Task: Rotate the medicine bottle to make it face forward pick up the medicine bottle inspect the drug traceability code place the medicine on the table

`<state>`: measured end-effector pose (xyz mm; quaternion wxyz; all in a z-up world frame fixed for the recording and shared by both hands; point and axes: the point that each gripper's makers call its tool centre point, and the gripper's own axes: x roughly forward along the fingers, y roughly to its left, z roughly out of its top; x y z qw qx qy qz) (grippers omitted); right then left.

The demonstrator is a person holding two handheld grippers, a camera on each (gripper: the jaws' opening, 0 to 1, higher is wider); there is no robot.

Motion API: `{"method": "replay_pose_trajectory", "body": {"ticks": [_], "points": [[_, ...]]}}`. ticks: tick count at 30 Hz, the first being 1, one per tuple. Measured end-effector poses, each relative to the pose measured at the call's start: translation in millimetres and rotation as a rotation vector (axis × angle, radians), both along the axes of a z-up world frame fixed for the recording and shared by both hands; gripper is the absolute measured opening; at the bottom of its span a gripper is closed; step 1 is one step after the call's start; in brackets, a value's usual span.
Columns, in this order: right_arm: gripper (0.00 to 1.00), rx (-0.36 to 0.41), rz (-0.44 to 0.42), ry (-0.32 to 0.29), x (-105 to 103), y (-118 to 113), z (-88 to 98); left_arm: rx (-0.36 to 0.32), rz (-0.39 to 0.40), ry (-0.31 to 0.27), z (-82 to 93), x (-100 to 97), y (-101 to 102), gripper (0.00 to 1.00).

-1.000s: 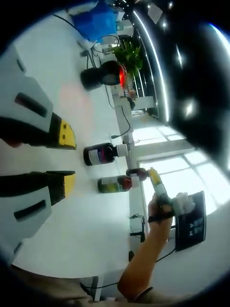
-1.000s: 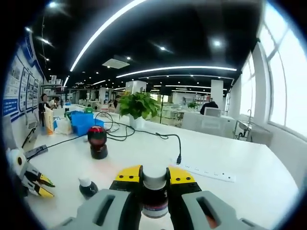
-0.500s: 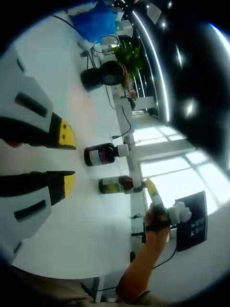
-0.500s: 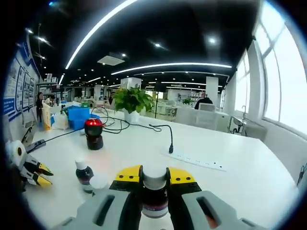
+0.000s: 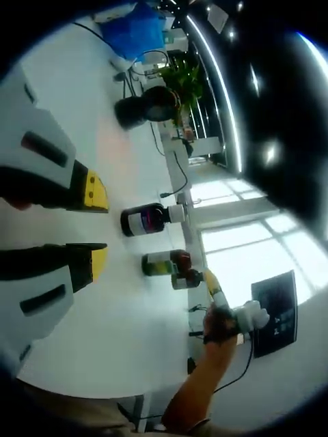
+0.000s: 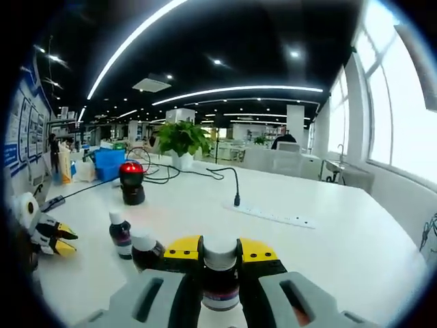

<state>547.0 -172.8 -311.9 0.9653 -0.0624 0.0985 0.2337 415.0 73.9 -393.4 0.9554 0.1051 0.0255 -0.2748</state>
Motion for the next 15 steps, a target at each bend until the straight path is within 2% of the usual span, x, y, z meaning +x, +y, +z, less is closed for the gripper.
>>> {"method": "replay_pose_trajectory", "body": {"ticks": [15], "points": [[0.15,0.026,-0.033,0.022,-14.0,-16.8,-17.9,0.004,0.003,-0.001,2.0,-4.3,-6.1,0.1]]}}
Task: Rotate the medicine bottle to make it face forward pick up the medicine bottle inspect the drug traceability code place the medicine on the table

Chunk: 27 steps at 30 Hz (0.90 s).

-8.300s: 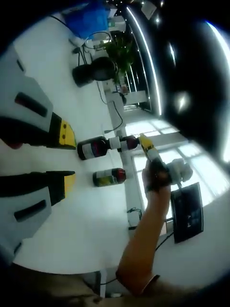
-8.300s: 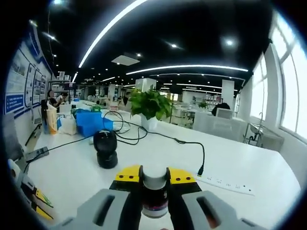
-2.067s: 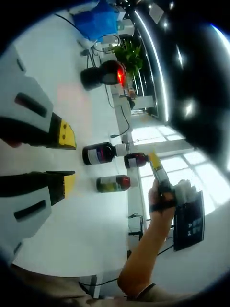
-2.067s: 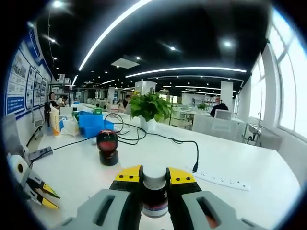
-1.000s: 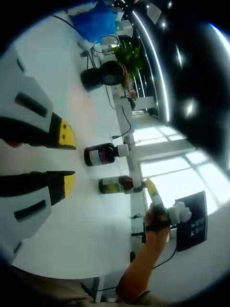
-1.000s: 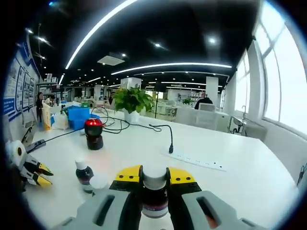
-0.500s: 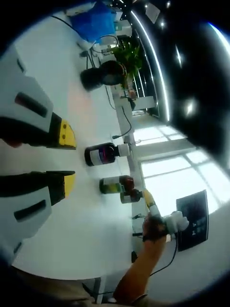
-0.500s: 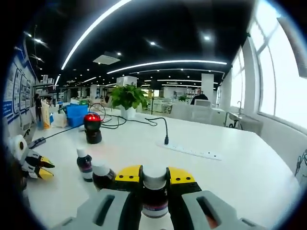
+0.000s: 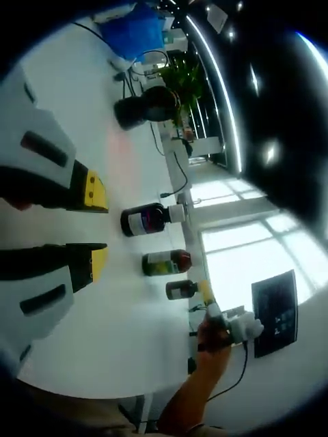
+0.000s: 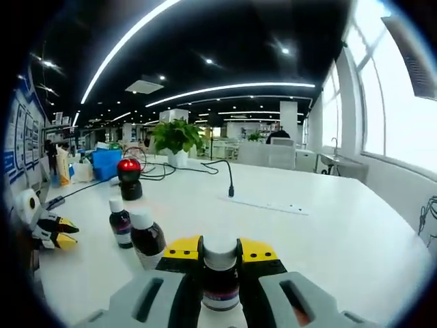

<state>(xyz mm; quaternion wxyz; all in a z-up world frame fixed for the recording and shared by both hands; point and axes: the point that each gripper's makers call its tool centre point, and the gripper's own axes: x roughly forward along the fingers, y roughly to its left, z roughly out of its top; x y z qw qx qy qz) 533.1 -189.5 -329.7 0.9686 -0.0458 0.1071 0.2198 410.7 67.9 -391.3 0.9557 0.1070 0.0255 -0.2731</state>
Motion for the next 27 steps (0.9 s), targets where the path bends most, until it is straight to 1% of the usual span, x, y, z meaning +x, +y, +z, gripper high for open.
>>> {"method": "replay_pose_trajectory", "body": {"ticks": [7,11,20,24,27], "points": [[0.15,0.005,-0.001,0.003,-3.9,0.1,-3.8,0.003,0.003,0.0,0.6,-1.2,-1.5,0.1],[0.15,0.004,0.002,0.011,-5.8,1.9,-9.0,0.002,0.003,0.0,1.2,-1.8,-2.8,0.1],[0.15,0.008,0.01,0.019,-6.8,7.8,-18.8,0.004,0.003,0.0,-1.2,2.8,3.6,0.1],[0.15,0.017,0.001,0.005,-6.4,8.5,-18.0,0.004,0.002,0.0,-2.2,4.4,5.3,0.1],[0.15,0.0,0.002,-0.002,-6.7,9.5,-17.8,0.004,0.001,0.0,-2.7,4.8,5.9,0.1]]}}
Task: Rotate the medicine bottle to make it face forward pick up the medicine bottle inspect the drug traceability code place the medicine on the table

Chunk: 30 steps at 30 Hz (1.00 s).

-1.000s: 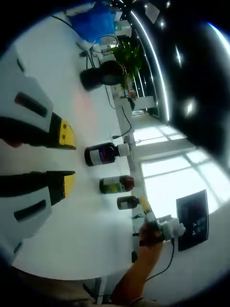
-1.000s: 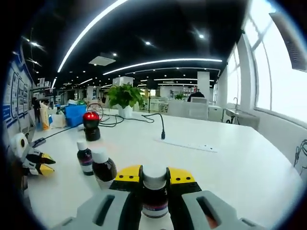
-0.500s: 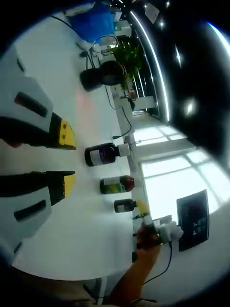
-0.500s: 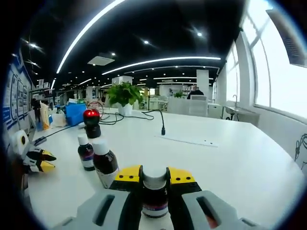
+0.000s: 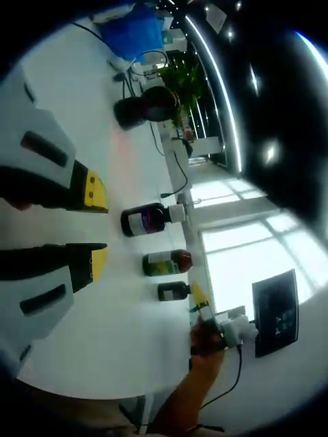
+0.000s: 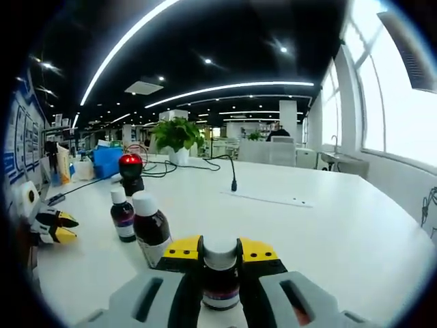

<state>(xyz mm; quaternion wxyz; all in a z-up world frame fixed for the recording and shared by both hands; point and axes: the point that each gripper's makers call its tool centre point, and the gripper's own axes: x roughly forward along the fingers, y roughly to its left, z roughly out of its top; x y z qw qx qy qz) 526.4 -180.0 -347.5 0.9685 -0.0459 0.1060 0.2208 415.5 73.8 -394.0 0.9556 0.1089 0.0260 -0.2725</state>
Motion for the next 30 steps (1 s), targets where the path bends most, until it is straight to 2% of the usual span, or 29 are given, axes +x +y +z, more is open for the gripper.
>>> {"method": "replay_pose_trajectory", "body": {"ticks": [12,15,30], "points": [[0.18,-0.032,0.018,-0.035,-0.7,0.0,-0.4,0.002,-0.001,0.001,-0.9,1.0,1.6,0.1],[0.22,-0.012,0.014,-0.058,-1.4,-1.8,4.5,0.003,-0.001,0.002,-1.2,0.6,1.8,0.1],[0.16,0.083,-0.005,-0.104,-19.6,-19.1,18.9,0.003,-0.004,0.0,0.3,-2.3,-2.7,0.1]]}}
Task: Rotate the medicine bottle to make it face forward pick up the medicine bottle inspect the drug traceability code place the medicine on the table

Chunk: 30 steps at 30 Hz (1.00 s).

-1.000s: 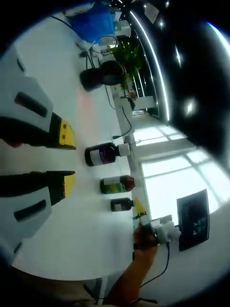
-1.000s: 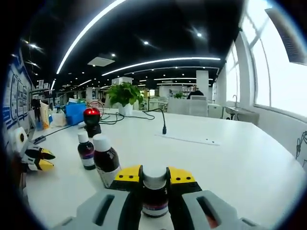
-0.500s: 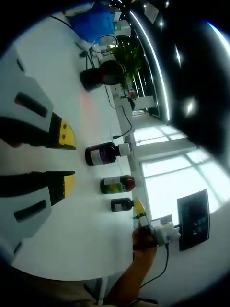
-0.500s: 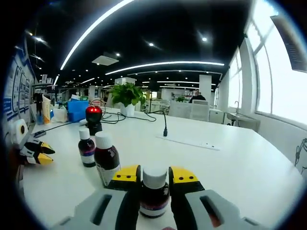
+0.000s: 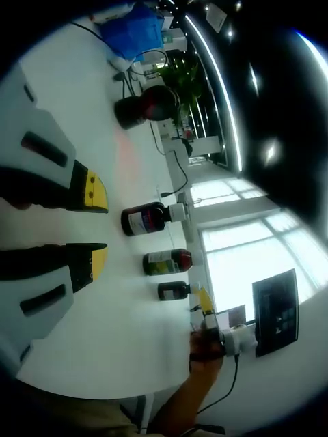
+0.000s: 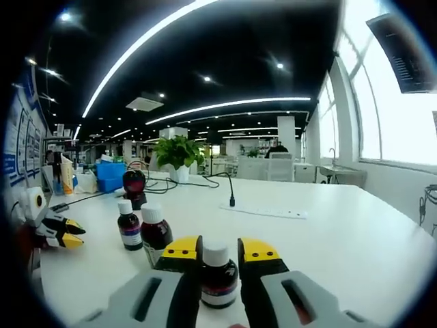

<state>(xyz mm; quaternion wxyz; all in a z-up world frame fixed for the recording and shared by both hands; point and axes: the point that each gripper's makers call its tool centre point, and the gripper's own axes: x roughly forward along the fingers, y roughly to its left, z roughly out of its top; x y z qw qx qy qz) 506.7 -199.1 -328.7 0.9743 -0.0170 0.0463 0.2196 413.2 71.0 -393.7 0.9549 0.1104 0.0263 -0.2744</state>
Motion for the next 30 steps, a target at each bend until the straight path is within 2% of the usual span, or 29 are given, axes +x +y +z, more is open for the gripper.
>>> {"method": "replay_pose_trajectory", "body": {"ticks": [7,10,14,24,30], "points": [[0.1,0.017,0.007,-0.002,-14.5,-3.9,-4.0,0.005,0.005,0.0,-0.3,-0.2,0.1,0.1],[0.0,0.022,0.019,0.01,-23.6,-2.2,-9.4,0.007,0.007,0.0,-0.4,-0.2,0.2,0.1],[0.0,0.023,0.038,0.02,-31.8,2.4,-14.6,0.008,0.009,-0.002,-0.1,-0.3,0.2,0.1],[0.0,-0.056,0.095,-0.005,-55.3,19.4,-27.5,-0.003,0.011,-0.007,2.1,-0.2,-0.1,0.1],[0.0,-0.037,0.095,0.016,-69.3,19.6,-39.2,0.001,0.01,-0.007,1.4,1.0,1.4,0.1]]}}
